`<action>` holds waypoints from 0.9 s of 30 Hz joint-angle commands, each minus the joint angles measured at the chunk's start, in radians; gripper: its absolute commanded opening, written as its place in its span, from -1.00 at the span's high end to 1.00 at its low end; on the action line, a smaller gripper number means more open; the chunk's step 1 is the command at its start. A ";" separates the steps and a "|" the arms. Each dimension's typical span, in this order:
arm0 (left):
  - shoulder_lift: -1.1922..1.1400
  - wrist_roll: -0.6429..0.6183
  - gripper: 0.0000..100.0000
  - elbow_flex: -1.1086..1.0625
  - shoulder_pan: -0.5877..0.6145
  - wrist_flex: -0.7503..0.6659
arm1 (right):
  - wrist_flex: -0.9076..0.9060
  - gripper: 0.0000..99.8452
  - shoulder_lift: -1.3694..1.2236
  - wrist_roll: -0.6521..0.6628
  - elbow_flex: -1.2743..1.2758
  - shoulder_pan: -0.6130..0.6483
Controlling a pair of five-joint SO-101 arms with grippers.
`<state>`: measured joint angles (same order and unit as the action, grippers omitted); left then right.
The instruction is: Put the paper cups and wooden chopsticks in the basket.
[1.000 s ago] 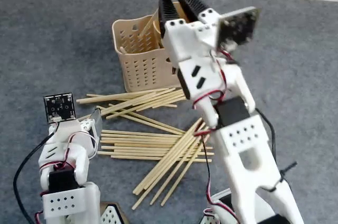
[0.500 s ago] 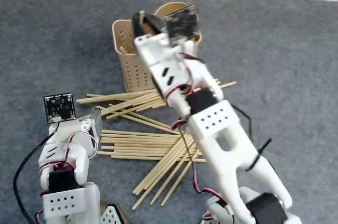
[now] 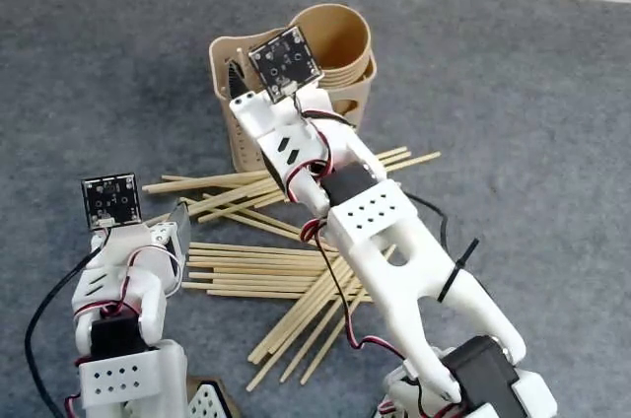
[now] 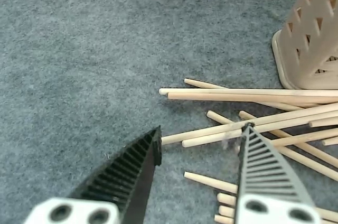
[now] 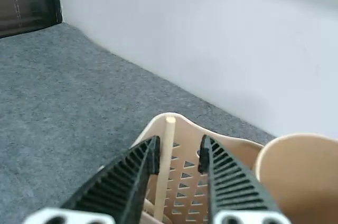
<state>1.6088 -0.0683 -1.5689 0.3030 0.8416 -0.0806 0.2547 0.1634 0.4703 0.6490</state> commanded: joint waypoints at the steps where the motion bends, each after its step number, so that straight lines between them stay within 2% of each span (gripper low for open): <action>1: 0.012 0.006 0.53 0.007 0.007 -0.020 | 0.025 0.73 0.058 0.012 -0.010 0.012; 7: 0.012 0.006 0.53 0.007 0.007 -0.020 | -0.015 0.73 0.254 0.012 -0.002 0.030; 22: 0.012 0.006 0.53 0.007 0.007 -0.020 | -0.674 0.73 0.742 0.011 0.073 0.028; 27: 0.012 0.006 0.53 0.007 0.007 -0.020 | -0.832 0.73 0.826 -0.150 0.136 -0.077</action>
<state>1.6088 -0.0683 -1.5689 0.3030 0.8416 -0.8493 1.0296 0.1020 0.6038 0.6352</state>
